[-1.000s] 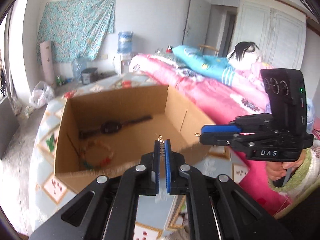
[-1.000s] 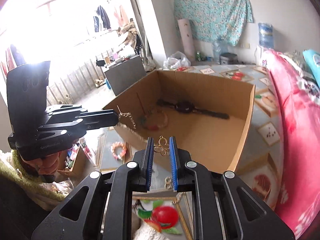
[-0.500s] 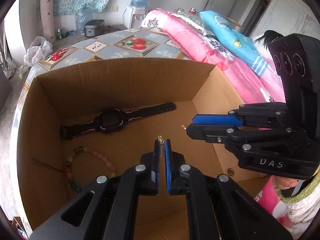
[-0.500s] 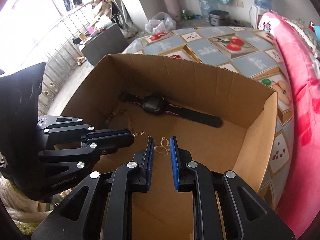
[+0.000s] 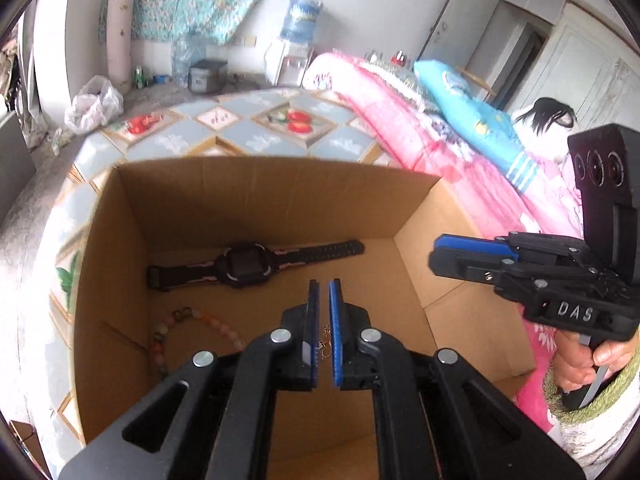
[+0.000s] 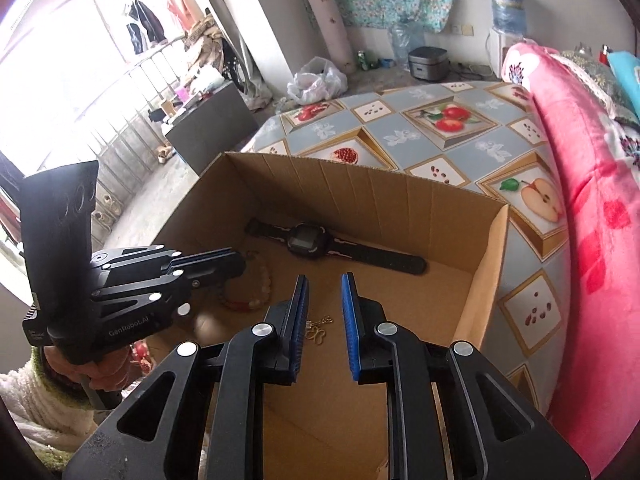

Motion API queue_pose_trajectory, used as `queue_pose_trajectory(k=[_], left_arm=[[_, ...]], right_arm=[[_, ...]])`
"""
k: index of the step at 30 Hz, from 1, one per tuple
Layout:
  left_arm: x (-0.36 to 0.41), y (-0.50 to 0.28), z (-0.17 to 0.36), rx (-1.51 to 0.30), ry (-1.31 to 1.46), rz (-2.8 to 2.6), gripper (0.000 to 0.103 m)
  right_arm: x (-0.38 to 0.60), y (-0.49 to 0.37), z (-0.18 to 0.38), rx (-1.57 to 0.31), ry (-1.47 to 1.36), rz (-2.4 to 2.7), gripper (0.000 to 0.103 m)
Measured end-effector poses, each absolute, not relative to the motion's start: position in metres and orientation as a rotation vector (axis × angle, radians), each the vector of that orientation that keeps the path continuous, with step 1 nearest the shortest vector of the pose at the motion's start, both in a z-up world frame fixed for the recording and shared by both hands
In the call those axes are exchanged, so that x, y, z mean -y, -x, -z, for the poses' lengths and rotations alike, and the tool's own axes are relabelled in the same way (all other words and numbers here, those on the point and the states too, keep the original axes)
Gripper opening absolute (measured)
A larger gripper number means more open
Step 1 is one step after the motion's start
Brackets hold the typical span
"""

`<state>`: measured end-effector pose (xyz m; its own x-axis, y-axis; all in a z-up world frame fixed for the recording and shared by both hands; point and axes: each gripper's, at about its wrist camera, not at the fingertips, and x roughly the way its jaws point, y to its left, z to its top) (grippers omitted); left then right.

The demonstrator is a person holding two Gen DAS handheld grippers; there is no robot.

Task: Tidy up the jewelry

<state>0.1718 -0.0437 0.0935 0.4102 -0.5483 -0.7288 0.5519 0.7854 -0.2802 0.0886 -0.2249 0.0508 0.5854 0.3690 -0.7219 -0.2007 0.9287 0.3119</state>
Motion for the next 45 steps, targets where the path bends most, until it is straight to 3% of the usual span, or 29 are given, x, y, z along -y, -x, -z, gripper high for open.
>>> queue_pose_trajectory(k=[7,13,18,23,31,45], left_arm=[[-0.004,-0.101,-0.114,-0.725,-0.023,0.749,0.005],[-0.023,-0.048,-0.093,-0.755,-0.020,0.839,0.005],[0.003,-0.032,-0.037,-0.840,-0.154,0.780,0.007],[0.026,-0.036,0.000,-0.863,-0.252,0.726,0.008],[0.040,-0.041,0.012,-0.865,-0.293,0.708,0.015],[0.043,-0.035,0.017,-0.832,-0.324,0.716,0.008]], right_arm=[[0.240,0.004,-0.070,-0.719,-0.253,-0.425,0.017],[0.228,0.058,-0.030,-0.787,-0.313,-0.471,0.017],[0.221,0.056,0.026,-0.928,-0.451,-0.412,0.019],[0.215,0.049,0.041,-0.948,-0.501,-0.390,0.019],[0.210,0.046,0.042,-0.943,-0.469,-0.381,0.019],[0.205,0.057,0.043,-0.944,-0.431,-0.348,0.019]])
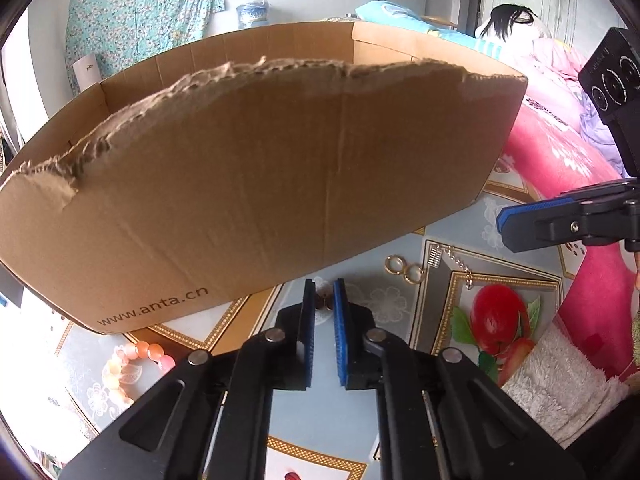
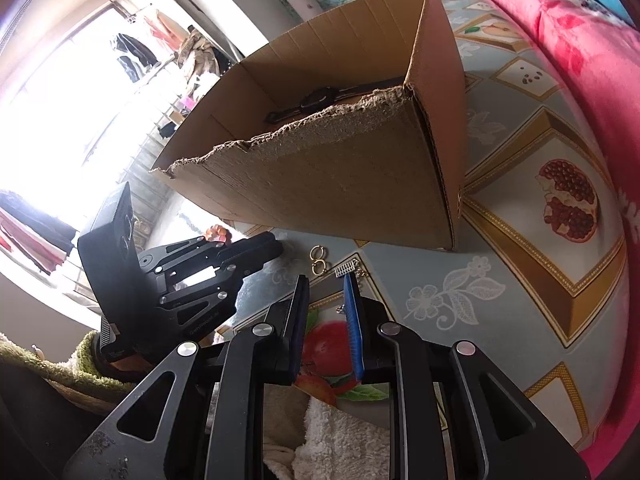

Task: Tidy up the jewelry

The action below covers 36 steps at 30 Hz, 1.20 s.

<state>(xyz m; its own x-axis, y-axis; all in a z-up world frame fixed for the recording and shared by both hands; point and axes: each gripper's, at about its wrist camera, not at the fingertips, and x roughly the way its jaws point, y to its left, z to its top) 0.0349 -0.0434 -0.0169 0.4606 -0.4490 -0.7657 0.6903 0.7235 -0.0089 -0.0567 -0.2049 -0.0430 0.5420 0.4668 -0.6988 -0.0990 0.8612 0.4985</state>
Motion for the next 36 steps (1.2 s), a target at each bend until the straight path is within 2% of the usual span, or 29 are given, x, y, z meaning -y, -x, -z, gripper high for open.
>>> queue_pose_trajectory(k=[22,33,36], left_arm=[[0.019,-0.026,0.012,-0.870,-0.213,0.701,0.008],[0.018,-0.026,0.015,-0.878,-0.195,0.706,0.008],[0.017,-0.027,0.015,-0.877,-0.191,0.707,0.008]], right_arm=[[0.152,0.062,0.045,-0.949,-0.020,-0.269,0.019],[0.139,0.044,0.063,-0.966,0.067,-0.170,0.019],[0.143,0.040,0.064,-0.966,0.044,-0.149,0.015]])
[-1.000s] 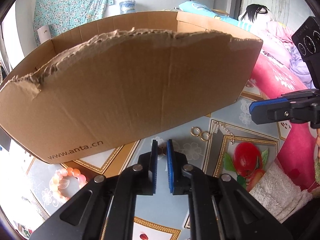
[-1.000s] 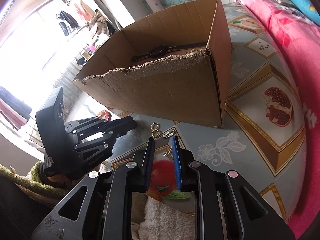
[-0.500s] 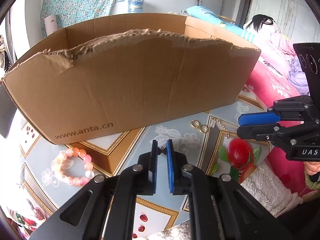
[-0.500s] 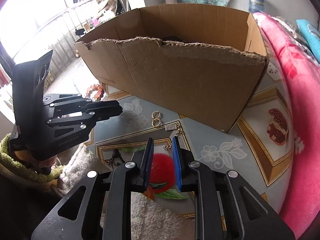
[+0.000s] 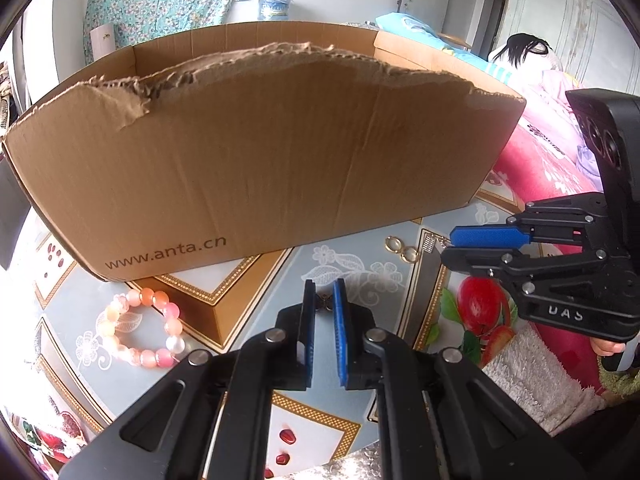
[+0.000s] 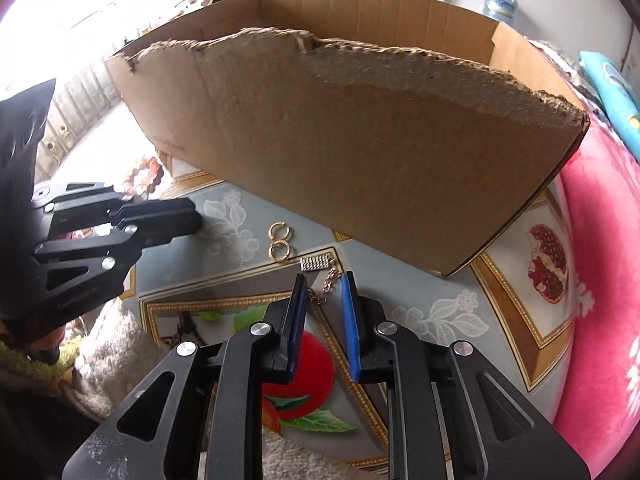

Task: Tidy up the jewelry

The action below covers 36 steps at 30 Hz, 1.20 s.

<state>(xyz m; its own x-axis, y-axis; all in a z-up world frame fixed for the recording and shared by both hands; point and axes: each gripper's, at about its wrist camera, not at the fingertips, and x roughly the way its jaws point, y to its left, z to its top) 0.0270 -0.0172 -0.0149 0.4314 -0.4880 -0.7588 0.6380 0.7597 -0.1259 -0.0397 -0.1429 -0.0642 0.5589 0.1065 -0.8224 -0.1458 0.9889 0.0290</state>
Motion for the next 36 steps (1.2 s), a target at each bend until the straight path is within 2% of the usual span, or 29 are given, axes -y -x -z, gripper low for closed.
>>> queue_pose_trajectory(k=[4,8,26,31,36], left_arm=[[0.018,-0.027,0.015,-0.876,-0.190,0.709,0.008],[0.017,-0.027,0.015,-0.875,-0.186,0.709,0.008],[0.011,-0.022,0.005,-0.846,-0.180,0.710,0.008],[0.001,-0.014,-0.023,-0.809,-0.157,0.743,0.008],[-0.011,-0.012,-0.075,-0.712,-0.085,0.825,0.008]], right_arm=[[0.148,0.033,0.064,-0.976,0.021,-0.120,0.005],[0.156,0.031,0.064,-0.987,-0.017,-0.114,0.000],[0.188,0.054,0.020,-0.891,-0.174,-0.135,0.000],[0.185,0.060,-0.009,-0.827,-0.175,-0.175,0.000],[0.178,0.058,-0.047,-0.734,-0.149,-0.233,0.000]])
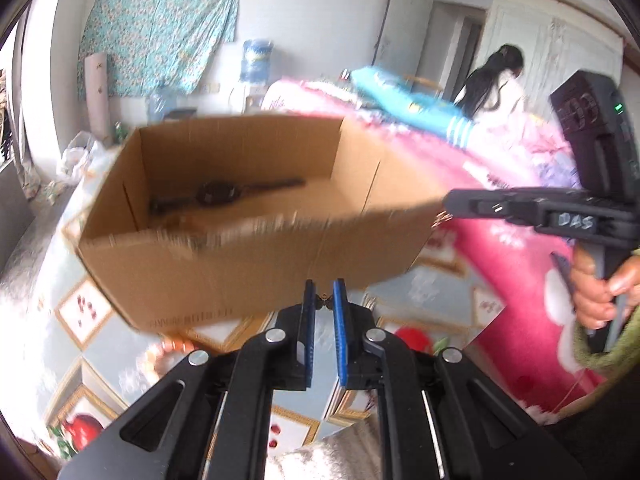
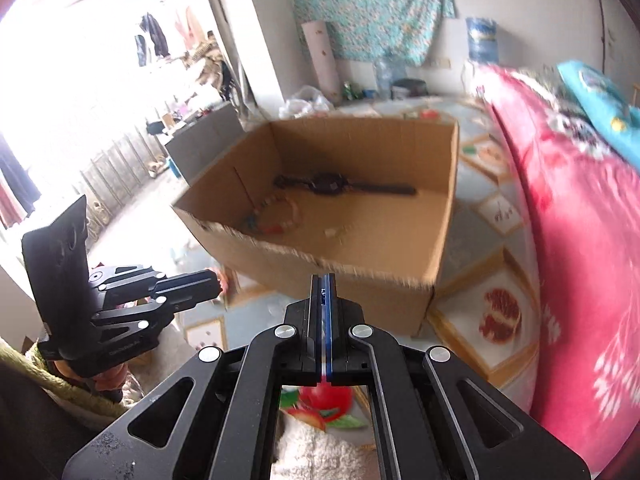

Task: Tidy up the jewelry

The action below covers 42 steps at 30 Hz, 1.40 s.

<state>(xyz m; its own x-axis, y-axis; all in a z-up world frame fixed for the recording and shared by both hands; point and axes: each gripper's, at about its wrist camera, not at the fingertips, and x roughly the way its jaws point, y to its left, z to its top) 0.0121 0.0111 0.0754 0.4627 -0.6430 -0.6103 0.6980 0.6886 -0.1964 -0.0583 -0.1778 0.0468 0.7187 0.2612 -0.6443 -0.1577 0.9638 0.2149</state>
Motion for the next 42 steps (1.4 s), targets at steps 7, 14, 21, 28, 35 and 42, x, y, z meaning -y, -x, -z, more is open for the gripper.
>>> queue_pose_trajectory(k=[7,14,21,28,35,42], left_arm=[[0.009,-0.050,-0.119,-0.663,-0.093,0.866,0.008],[0.054,-0.121,-0.105,-0.887,-0.098,0.855,0.008],[0.093,-0.168,-0.078,-1.084,-0.028,0.853,0.008],[0.107,-0.187,-0.071,-1.171,0.073,0.856,0.009],[0.103,-0.189,-0.073,-1.158,0.097,0.846,0.009],[0.068,-0.162,-0.095,-1.040,0.107,0.835,0.009]], right_arm=[[0.185,0.009,-0.072,-0.703,-0.138,-0.307,0.000],[0.199,-0.066,-0.047,-0.879,-0.186,-0.312,0.000],[0.214,-0.110,-0.027,-0.979,-0.184,-0.269,0.000],[0.225,-0.124,-0.029,-0.959,-0.164,-0.248,0.006],[0.236,-0.117,-0.037,-0.926,-0.191,-0.236,0.006],[0.243,-0.075,-0.060,-0.833,-0.227,-0.243,0.010]])
